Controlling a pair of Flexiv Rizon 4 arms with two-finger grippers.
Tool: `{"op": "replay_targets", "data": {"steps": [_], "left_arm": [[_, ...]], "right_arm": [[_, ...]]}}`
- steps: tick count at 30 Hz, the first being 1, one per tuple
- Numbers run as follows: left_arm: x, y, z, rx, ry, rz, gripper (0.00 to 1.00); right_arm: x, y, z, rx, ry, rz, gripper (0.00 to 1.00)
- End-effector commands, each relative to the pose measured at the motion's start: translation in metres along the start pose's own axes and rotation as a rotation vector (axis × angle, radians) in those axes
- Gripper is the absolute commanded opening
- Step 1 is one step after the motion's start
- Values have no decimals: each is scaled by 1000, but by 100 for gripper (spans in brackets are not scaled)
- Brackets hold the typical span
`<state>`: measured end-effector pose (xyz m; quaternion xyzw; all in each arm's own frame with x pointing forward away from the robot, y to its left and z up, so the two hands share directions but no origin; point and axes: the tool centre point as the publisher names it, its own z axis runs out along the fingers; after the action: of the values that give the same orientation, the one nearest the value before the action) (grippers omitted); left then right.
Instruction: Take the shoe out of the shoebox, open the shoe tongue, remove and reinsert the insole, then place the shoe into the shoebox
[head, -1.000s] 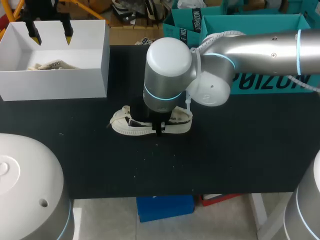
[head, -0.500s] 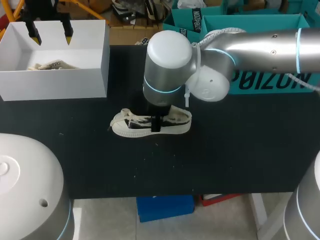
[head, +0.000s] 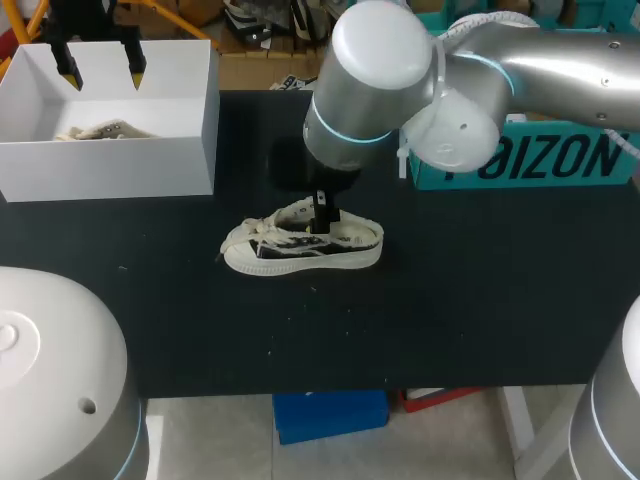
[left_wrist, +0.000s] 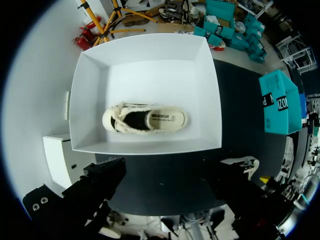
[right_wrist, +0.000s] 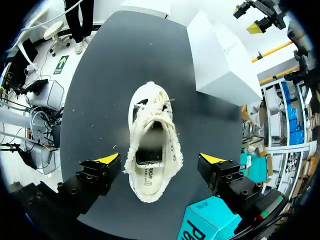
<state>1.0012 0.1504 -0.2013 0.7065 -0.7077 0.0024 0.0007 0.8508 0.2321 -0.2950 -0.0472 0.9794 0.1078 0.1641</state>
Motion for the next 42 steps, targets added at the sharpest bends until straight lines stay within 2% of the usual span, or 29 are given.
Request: {"op": "replay_targets", "data": {"steps": [1, 5, 8, 18, 42], "left_arm": [[0, 0, -1, -2, -2, 0, 100], [0, 0, -1, -2, -2, 0, 100], [0, 0, -1, -2, -2, 0, 100], [0, 0, -1, -2, -2, 0, 100], [0, 0, -1, -2, -2, 0, 100]], "right_arm": [[3, -26, -29, -211, -25, -25, 100], [4, -39, -39, -357, -13, -28, 100], [7, -52, -43, -425, 4, -20, 100], [19, -98, -59, -570, 68, -59, 100], [21, -101, -59, -574, 90, -70, 100]]}}
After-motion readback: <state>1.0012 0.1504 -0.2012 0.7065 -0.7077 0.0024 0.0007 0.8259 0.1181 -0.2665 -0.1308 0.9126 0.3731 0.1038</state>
